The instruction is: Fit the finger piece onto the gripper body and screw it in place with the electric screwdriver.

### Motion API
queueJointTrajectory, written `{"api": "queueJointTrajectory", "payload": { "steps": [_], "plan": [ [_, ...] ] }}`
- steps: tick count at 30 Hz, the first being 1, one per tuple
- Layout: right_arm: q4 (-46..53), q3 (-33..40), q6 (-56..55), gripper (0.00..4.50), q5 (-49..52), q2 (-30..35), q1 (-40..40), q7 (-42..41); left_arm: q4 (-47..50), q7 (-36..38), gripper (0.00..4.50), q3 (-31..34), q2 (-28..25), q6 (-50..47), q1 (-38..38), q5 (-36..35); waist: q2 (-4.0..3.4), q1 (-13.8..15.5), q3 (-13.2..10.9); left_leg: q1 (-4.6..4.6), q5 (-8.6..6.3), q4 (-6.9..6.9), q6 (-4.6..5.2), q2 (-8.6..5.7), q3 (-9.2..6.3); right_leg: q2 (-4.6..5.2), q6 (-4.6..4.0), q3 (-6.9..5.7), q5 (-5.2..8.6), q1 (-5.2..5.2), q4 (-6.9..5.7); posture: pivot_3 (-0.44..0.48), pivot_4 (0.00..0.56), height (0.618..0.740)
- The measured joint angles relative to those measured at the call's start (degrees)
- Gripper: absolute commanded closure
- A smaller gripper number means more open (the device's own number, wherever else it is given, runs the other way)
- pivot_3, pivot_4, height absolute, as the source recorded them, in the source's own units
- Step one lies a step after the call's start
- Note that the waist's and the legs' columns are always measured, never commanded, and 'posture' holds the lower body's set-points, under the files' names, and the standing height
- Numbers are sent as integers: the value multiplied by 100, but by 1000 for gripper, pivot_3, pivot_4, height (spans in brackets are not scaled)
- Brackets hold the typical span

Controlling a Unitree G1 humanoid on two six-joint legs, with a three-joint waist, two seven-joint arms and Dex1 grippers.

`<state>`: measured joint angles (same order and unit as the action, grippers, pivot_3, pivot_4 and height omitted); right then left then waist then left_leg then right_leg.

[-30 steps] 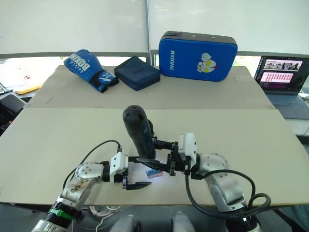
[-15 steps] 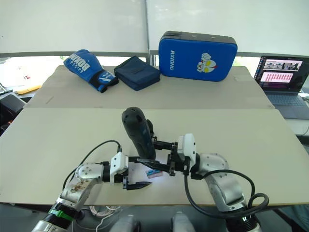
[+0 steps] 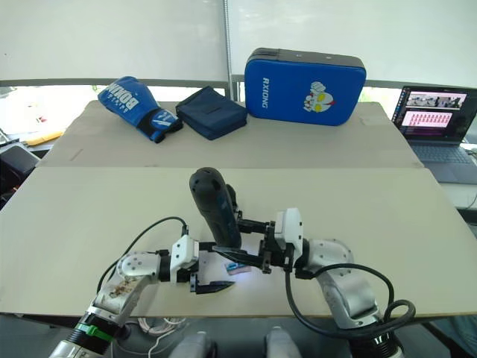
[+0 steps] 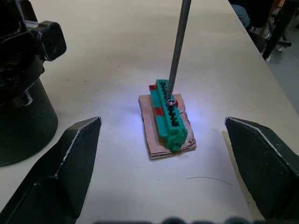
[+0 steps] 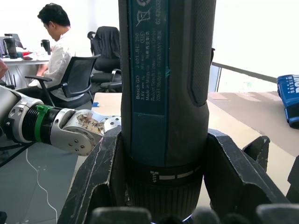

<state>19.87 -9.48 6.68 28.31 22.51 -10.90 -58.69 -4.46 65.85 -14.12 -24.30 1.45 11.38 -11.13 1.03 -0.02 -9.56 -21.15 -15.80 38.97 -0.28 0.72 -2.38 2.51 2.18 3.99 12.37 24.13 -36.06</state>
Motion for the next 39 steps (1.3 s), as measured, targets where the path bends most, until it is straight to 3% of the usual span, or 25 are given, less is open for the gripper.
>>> {"api": "queueJointTrajectory", "payload": {
  "steps": [39],
  "plan": [
    [61,-3,152,2595,181,195,-7,-54,21,-5,27,-34,4,-43,5,-2,0,1,3,1,0,0,0,0,0,0,0,0,0,-1,0,0,150,740]
  ]
}}
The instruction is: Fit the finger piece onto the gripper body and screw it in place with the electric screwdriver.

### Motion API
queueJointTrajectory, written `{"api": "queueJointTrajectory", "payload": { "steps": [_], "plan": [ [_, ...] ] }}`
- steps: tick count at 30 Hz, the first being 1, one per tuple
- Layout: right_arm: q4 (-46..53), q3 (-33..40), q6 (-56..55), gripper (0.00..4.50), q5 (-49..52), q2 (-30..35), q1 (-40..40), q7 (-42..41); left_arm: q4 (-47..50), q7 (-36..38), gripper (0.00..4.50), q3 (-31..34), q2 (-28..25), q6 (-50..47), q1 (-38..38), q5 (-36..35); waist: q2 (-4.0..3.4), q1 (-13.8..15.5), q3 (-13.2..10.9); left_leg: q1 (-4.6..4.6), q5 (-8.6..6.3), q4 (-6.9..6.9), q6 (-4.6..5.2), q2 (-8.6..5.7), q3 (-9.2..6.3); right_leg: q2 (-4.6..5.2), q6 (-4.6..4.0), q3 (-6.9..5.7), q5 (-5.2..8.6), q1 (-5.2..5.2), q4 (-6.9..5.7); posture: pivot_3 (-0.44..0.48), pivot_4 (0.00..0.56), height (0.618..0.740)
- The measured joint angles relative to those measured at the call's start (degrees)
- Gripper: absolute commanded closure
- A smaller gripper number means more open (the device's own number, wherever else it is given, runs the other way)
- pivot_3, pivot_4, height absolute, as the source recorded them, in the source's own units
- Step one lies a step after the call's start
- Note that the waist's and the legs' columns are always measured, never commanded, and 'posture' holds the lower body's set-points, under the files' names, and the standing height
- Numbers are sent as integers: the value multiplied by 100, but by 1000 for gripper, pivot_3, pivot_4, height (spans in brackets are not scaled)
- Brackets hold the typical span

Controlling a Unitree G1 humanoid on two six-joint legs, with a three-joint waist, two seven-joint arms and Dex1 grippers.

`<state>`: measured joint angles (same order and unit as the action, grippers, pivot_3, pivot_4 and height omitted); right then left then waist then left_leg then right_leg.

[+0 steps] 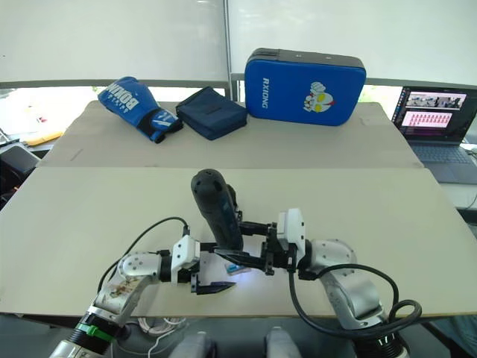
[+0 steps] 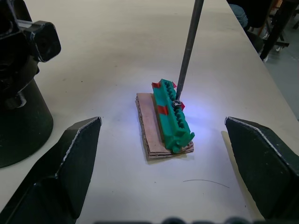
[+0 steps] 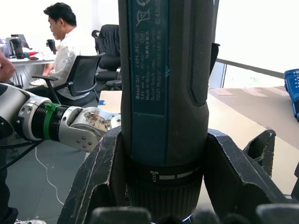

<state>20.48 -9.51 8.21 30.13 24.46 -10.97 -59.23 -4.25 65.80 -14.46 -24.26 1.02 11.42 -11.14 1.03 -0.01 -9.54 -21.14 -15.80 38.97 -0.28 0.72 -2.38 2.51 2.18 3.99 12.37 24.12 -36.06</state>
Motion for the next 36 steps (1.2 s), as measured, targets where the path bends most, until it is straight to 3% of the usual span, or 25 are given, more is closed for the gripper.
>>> {"api": "queueJointTrajectory", "payload": {
  "steps": [36],
  "plan": [
    [-15,33,22,2595,44,-96,-324,98,-11,-10,27,-2,33,8,1,0,-1,7,0,0,0,0,0,0,0,1,0,0,0,0,0,0,150,740]
  ]
}}
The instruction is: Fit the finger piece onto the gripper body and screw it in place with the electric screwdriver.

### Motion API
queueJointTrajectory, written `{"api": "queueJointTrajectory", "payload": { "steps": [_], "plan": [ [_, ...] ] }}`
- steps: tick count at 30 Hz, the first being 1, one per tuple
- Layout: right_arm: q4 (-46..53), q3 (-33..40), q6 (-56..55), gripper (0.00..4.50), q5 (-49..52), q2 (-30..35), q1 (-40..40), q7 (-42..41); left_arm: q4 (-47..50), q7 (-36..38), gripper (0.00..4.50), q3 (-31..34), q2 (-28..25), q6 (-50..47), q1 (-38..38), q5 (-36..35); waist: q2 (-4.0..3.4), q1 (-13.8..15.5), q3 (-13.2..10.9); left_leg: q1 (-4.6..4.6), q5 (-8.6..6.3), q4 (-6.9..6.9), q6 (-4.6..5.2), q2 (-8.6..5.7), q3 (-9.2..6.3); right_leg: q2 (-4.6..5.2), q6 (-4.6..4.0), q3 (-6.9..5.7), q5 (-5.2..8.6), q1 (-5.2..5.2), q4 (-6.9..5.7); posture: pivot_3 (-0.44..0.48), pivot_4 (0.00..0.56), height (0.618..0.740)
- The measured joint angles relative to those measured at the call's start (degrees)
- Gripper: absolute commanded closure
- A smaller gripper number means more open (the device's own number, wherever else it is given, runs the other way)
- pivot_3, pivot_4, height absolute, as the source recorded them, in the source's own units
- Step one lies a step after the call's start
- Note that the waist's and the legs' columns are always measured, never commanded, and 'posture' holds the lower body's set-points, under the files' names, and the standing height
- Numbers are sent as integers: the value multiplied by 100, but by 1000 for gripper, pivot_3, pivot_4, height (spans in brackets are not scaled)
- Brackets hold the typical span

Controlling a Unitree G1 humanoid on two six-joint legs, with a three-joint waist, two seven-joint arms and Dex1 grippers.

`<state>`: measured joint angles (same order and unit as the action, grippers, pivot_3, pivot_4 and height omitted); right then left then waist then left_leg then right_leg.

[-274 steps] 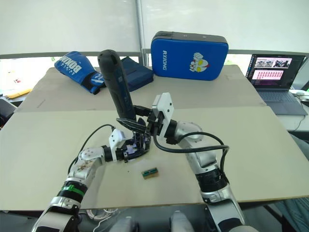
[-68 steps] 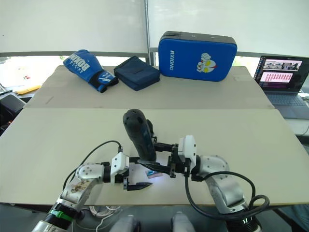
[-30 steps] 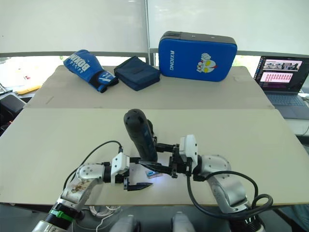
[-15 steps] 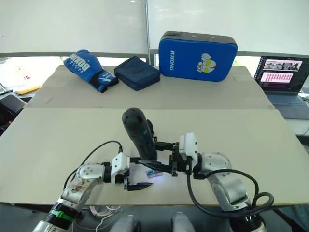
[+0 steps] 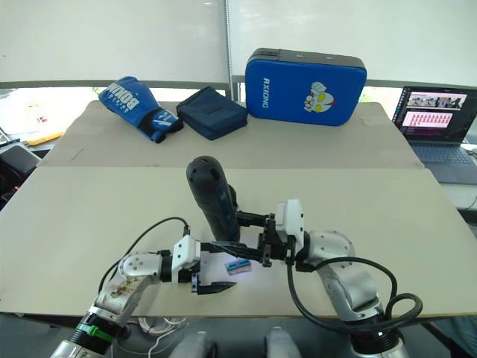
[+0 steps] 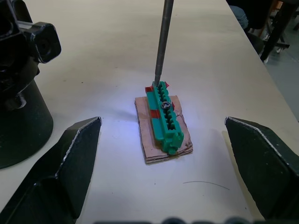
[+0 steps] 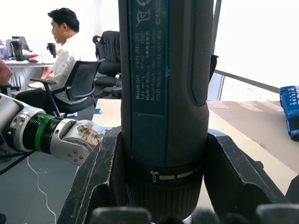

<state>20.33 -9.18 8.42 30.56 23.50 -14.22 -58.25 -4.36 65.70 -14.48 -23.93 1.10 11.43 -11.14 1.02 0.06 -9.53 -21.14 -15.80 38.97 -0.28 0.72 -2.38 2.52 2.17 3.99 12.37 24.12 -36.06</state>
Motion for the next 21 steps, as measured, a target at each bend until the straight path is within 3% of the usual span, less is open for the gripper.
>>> {"api": "queueJointTrajectory", "payload": {
  "steps": [21],
  "plan": [
    [-61,-96,-1,2595,-51,-45,111,-28,2,-9,27,0,7,0,-5,0,0,-1,0,0,0,0,0,0,0,0,0,0,0,0,0,0,150,740]
  ]
}}
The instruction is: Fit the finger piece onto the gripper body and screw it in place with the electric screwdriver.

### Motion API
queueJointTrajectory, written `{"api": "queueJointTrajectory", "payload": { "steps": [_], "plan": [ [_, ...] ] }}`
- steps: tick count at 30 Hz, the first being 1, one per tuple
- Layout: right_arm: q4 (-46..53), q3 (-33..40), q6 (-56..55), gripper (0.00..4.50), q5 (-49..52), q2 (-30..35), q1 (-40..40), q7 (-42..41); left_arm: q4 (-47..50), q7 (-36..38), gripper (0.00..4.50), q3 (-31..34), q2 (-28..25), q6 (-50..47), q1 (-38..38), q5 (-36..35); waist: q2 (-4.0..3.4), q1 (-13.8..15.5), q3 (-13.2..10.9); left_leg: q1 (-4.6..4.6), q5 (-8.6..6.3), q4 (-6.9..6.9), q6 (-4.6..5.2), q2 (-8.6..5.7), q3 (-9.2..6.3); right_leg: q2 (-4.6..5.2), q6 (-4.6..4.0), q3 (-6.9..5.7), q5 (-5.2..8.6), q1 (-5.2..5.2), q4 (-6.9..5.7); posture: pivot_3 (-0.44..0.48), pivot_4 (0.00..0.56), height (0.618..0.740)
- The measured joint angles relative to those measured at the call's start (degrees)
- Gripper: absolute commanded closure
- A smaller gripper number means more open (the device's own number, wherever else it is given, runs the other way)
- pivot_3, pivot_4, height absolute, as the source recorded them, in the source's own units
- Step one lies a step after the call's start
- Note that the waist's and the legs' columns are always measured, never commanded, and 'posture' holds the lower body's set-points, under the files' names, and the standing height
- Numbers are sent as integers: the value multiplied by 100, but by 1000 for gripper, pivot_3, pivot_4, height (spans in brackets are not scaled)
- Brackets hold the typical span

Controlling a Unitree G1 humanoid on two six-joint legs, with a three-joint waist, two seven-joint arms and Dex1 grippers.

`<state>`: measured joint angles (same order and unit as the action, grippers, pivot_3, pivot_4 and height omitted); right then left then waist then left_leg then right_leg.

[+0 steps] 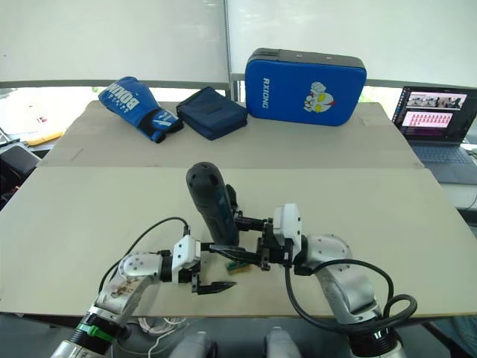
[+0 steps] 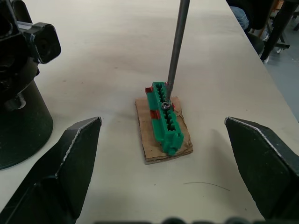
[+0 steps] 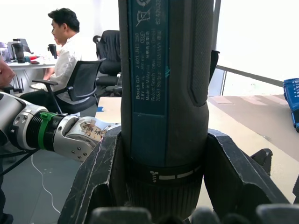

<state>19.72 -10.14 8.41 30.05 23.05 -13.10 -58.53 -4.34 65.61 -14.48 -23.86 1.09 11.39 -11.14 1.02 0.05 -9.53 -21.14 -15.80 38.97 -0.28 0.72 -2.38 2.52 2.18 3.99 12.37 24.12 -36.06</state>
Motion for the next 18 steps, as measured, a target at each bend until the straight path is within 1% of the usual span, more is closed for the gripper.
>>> {"api": "queueJointTrajectory", "payload": {
  "steps": [18],
  "plan": [
    [-73,-3,-6,2595,-11,0,2,-8,0,0,27,-1,0,0,0,0,0,0,0,0,0,0,0,0,0,0,0,0,0,0,0,0,150,740]
  ]
}}
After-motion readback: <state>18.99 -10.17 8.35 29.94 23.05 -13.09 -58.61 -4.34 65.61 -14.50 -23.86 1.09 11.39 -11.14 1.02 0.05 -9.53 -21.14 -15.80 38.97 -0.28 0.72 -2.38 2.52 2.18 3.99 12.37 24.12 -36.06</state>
